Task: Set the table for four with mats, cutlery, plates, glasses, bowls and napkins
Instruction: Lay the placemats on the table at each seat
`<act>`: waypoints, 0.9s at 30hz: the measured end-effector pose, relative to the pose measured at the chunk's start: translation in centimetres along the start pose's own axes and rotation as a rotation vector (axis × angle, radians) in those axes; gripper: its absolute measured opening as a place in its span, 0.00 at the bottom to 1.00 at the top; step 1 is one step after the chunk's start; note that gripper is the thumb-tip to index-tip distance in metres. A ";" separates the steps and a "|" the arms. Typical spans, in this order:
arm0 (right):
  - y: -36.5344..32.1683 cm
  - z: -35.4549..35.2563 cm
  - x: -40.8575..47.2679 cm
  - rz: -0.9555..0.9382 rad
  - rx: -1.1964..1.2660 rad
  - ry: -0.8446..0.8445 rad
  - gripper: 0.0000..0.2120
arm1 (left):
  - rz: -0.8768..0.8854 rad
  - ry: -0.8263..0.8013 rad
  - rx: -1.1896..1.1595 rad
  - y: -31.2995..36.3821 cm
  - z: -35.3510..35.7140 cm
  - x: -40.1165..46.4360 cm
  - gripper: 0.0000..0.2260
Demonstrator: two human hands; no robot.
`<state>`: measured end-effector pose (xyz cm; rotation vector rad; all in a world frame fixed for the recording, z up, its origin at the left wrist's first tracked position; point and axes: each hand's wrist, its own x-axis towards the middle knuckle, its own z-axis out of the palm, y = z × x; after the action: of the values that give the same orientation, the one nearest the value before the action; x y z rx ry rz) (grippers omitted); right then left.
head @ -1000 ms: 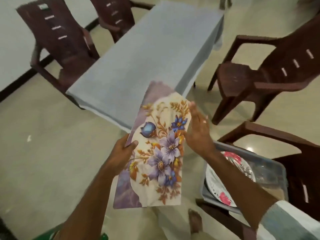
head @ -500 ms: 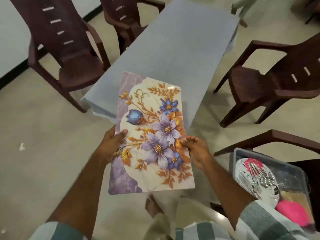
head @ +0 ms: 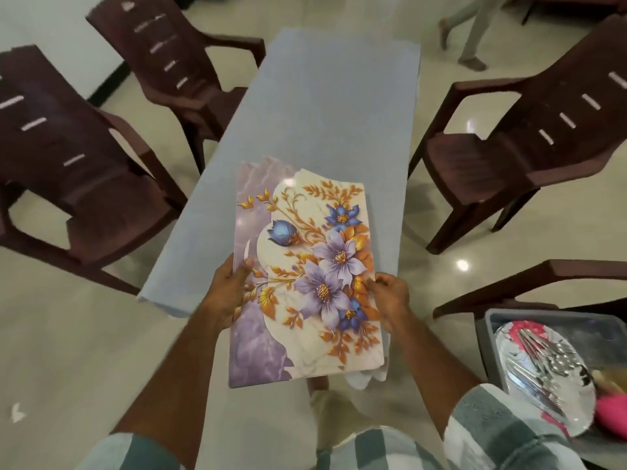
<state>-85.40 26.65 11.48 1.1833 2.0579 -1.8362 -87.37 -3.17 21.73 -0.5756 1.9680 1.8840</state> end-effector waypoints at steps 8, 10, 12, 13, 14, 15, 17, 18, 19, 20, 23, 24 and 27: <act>-2.6 -0.2 3.0 -0.005 -0.245 0.261 0.06 | 0.020 0.047 0.142 3.5 -5.0 7.5 0.11; -2.2 -0.9 3.5 -0.027 -0.304 0.295 0.06 | -0.009 0.093 0.176 3.5 -8.0 8.7 0.10; -1.5 -1.0 4.1 -0.057 -0.374 0.309 0.06 | -0.057 0.147 0.179 3.5 -11.4 9.6 0.11; -1.2 -0.8 4.2 -0.069 -0.419 0.319 0.07 | -0.075 0.156 0.178 3.7 -12.8 10.0 0.11; -1.0 -0.5 4.2 -0.092 -0.474 0.347 0.08 | -0.076 0.150 0.177 3.9 -14.0 10.2 0.09; -0.8 0.0 4.0 -0.113 -0.557 0.389 0.11 | -0.066 0.137 0.172 4.4 -14.9 10.1 0.07; -0.7 0.9 3.0 -0.148 -0.819 0.477 0.20 | -0.057 0.133 0.177 5.1 -16.5 10.2 0.04; -0.5 1.7 2.3 -0.204 -0.946 0.492 0.24 | -0.047 0.127 0.184 5.3 -17.4 10.2 0.04; -0.2 2.5 1.4 -0.300 -1.028 0.472 0.26 | -0.033 0.110 0.192 5.7 -18.1 10.0 0.04; 0.4 3.5 0.5 -0.402 -1.064 0.421 0.26 | -0.024 0.103 0.204 5.7 -19.1 10.1 0.03; 3.7 7.7 -2.6 -0.501 -1.134 0.211 0.26 | -0.018 0.079 0.222 5.6 -21.4 10.9 0.07; 4.6 9.2 -3.6 -0.479 -1.158 0.171 0.27 | -0.019 0.059 0.219 5.3 -22.1 11.3 0.09; 5.3 12.0 -5.3 -0.305 -1.154 0.136 0.30 | -0.032 0.006 0.194 4.4 -23.8 12.5 0.14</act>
<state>-83.12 13.27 7.40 0.6564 2.7630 -0.3376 -99.76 -27.35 20.27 -0.5527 2.1015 1.6496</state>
